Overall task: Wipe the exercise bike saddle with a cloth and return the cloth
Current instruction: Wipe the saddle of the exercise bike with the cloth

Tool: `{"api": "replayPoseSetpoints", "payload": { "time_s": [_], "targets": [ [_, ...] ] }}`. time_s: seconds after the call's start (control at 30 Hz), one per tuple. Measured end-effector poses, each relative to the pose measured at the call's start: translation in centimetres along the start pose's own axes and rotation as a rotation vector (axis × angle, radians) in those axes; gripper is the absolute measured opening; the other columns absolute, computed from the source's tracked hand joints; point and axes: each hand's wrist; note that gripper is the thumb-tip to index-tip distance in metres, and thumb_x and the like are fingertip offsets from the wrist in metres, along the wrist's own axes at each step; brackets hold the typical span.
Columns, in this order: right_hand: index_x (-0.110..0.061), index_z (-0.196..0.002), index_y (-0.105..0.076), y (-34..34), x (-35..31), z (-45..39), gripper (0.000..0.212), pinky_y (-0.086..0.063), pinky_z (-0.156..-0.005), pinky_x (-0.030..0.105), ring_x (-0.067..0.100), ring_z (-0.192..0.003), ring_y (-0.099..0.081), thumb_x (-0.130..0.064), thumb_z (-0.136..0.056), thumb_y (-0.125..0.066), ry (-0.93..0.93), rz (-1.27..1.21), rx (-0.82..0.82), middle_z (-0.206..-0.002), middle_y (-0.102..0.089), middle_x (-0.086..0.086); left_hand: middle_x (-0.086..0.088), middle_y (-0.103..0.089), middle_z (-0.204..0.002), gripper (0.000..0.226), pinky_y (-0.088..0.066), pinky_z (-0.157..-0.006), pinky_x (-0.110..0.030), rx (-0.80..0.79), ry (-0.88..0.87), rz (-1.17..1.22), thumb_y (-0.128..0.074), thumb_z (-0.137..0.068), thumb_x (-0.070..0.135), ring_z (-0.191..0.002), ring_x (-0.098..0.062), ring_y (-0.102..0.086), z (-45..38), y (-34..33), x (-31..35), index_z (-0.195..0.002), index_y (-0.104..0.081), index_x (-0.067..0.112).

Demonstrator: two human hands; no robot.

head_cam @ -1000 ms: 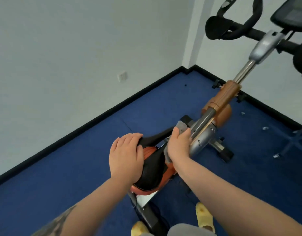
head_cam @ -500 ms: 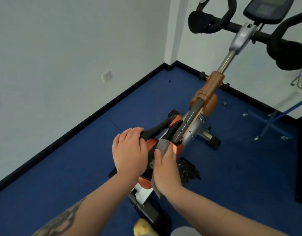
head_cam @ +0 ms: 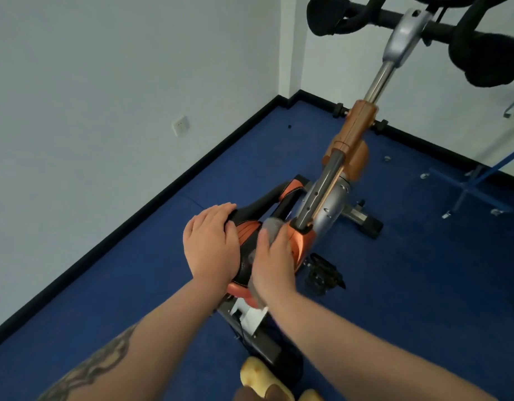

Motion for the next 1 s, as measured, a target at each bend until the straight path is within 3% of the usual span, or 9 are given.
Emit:
{"api": "replayPoseSetpoints", "payload": {
  "time_s": [0.1, 0.17, 0.23, 0.37, 0.5, 0.63, 0.73, 0.87, 1.0],
  "targets": [
    [-0.02, -0.151, -0.015, 0.4, -0.3, -1.6, 0.059, -0.024, -0.111, 0.029, 0.021, -0.14, -0.031, -0.047, -0.099, -0.018, -0.068, -0.218, 0.006, -0.155, -0.029, 0.004, 0.014, -0.062, -0.121, 0.036, -0.021, -0.109, -0.027, 0.019, 0.0, 0.031, -0.041, -0.089, 0.017, -0.119, -0.006, -0.047, 0.0, -0.1, 0.0, -0.115, -0.062, 0.031],
    [-0.024, -0.152, -0.009, 0.3, 0.4, 2.1, 0.057, -0.009, -0.112, 0.023, 0.01, -0.145, -0.01, -0.045, -0.099, -0.017, 0.043, -0.124, -0.028, -0.16, -0.01, -0.007, 0.014, -0.062, -0.121, 0.036, -0.021, -0.107, -0.026, 0.011, 0.006, 0.033, -0.041, -0.089, 0.017, -0.119, -0.007, -0.047, 0.0, -0.2, -0.2, -0.115, -0.062, 0.032],
    [-0.028, -0.151, -0.001, 0.0, 0.9, 5.7, 0.057, -0.004, -0.116, 0.026, 0.006, -0.145, 0.002, -0.044, -0.099, -0.017, 0.124, 0.03, -0.052, -0.159, 0.003, -0.014, 0.014, -0.062, -0.12, 0.037, -0.022, -0.106, -0.027, 0.004, 0.007, 0.034, -0.041, -0.088, 0.018, -0.119, -0.007, -0.048, -0.1, -0.2, -0.3, -0.115, -0.061, 0.032],
    [-0.024, -0.151, 0.002, 0.1, 0.5, 1.7, 0.06, -0.008, -0.117, 0.031, 0.013, -0.146, -0.004, -0.039, -0.1, -0.025, 0.132, 0.055, -0.044, -0.161, 0.002, -0.005, 0.014, -0.063, -0.119, 0.037, -0.027, -0.107, -0.031, 0.008, -0.008, 0.029, -0.041, -0.087, 0.018, -0.118, -0.009, -0.049, -0.2, -0.3, -0.4, -0.114, -0.062, 0.032],
    [-0.02, -0.151, 0.005, 0.6, -1.2, -1.2, 0.063, -0.028, -0.11, 0.037, 0.023, -0.144, -0.022, -0.039, -0.1, -0.028, 0.015, 0.032, -0.022, -0.161, -0.003, 0.0, 0.013, -0.063, -0.118, 0.037, -0.027, -0.107, -0.031, 0.004, -0.017, 0.029, -0.04, -0.087, 0.019, -0.117, -0.009, -0.049, -0.1, -0.2, -0.3, -0.115, -0.061, 0.031],
    [-0.023, -0.151, 0.004, -0.1, 0.2, 4.9, 0.061, -0.018, -0.118, 0.034, 0.013, -0.146, 0.0, -0.037, -0.1, -0.026, 0.181, 0.285, 0.009, -0.16, 0.007, -0.008, 0.014, -0.064, -0.118, 0.037, -0.028, -0.11, -0.032, 0.007, -0.047, 0.066, -0.04, -0.088, 0.016, -0.116, -0.006, -0.049, -0.1, -0.3, -0.6, -0.115, -0.062, 0.03],
    [-0.024, -0.151, 0.0, -0.4, 0.3, 3.4, 0.059, -0.018, -0.118, 0.036, 0.011, -0.146, -0.001, -0.038, -0.1, -0.025, 0.172, 0.253, 0.027, -0.16, 0.003, -0.009, 0.011, -0.064, -0.119, 0.037, -0.029, -0.11, -0.037, -0.022, -0.064, 0.081, -0.04, -0.088, 0.015, -0.117, -0.008, -0.05, -0.4, -0.2, -0.6, -0.115, -0.061, 0.028],
    [-0.029, -0.151, 0.0, 0.2, -1.0, -0.5, 0.061, -0.028, -0.113, 0.04, 0.019, -0.143, -0.025, -0.052, -0.097, -0.019, -0.031, 0.073, 0.044, -0.16, -0.015, -0.004, 0.009, -0.063, -0.119, 0.036, -0.037, -0.101, -0.035, -0.168, -0.138, 0.086, -0.043, -0.088, 0.02, -0.117, -0.013, -0.05, -1.1, 1.2, -1.4, -0.119, -0.058, 0.029],
    [-0.039, -0.147, -0.023, -1.2, -0.6, 4.0, 0.05, -0.013, -0.104, 0.012, 0.0, -0.143, -0.011, -0.049, -0.098, -0.019, 0.059, -0.046, 0.167, -0.156, -0.012, -0.022, 0.013, -0.064, -0.112, 0.031, -0.043, -0.089, -0.036, -0.506, -0.351, 0.089, -0.055, -0.084, 0.032, -0.108, -0.014, -0.051, -5.9, 3.1, -3.8, -0.114, -0.06, 0.037]
  ]
}}
Point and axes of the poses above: each hand's wrist, its own z-axis away from the middle knuckle, its own y-axis out of the back of the hand, x = y × z
